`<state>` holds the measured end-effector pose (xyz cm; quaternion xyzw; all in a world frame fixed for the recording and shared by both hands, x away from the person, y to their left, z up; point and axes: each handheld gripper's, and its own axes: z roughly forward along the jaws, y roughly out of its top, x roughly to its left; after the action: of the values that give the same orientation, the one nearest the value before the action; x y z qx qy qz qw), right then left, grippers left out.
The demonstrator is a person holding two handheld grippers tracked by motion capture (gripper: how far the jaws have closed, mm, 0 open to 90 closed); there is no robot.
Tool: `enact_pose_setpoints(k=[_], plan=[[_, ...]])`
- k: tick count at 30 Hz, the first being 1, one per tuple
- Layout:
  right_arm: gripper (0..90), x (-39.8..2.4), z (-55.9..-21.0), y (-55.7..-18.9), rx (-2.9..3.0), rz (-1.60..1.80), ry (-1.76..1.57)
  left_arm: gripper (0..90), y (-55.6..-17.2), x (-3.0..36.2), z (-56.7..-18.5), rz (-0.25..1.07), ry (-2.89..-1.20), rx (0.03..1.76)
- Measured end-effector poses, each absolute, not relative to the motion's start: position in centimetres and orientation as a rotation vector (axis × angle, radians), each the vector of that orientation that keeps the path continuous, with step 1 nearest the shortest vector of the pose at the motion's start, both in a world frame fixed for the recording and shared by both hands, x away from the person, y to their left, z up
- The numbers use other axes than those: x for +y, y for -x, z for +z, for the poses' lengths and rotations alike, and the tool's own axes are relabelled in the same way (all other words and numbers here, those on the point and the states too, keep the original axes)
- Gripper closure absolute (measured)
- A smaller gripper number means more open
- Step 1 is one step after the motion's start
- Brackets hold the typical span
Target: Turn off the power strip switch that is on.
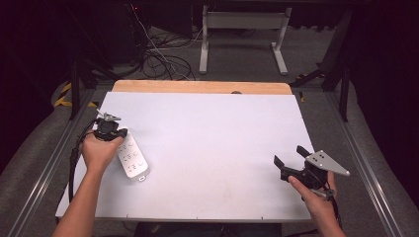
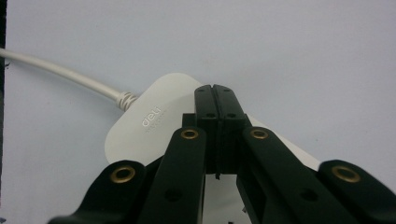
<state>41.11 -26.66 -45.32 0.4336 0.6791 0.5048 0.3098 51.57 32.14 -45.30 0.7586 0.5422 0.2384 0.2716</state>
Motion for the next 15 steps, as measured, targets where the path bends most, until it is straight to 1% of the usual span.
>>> enact_pose_setpoints(k=[2,3,7,15], plan=[[9.6,-26.67,-45.33,-41.10,1.793,1.332,-1.149,89.9,-51.56,32.08,-45.36,0.648,-2.051,1.454],[8.0,-26.73,-45.34,-41.12,1.787,1.333,-1.161,89.9,-51.57,32.10,-45.42,0.636,-2.047,1.455],[7.8,-26.77,-45.34,-41.11,1.780,1.336,-1.167,89.9,-51.49,32.35,-45.46,0.581,-2.002,1.481],[7.2,-26.71,-45.36,-41.05,1.789,1.336,-1.167,90.0,-51.47,32.29,-45.42,0.586,-2.006,1.483]])
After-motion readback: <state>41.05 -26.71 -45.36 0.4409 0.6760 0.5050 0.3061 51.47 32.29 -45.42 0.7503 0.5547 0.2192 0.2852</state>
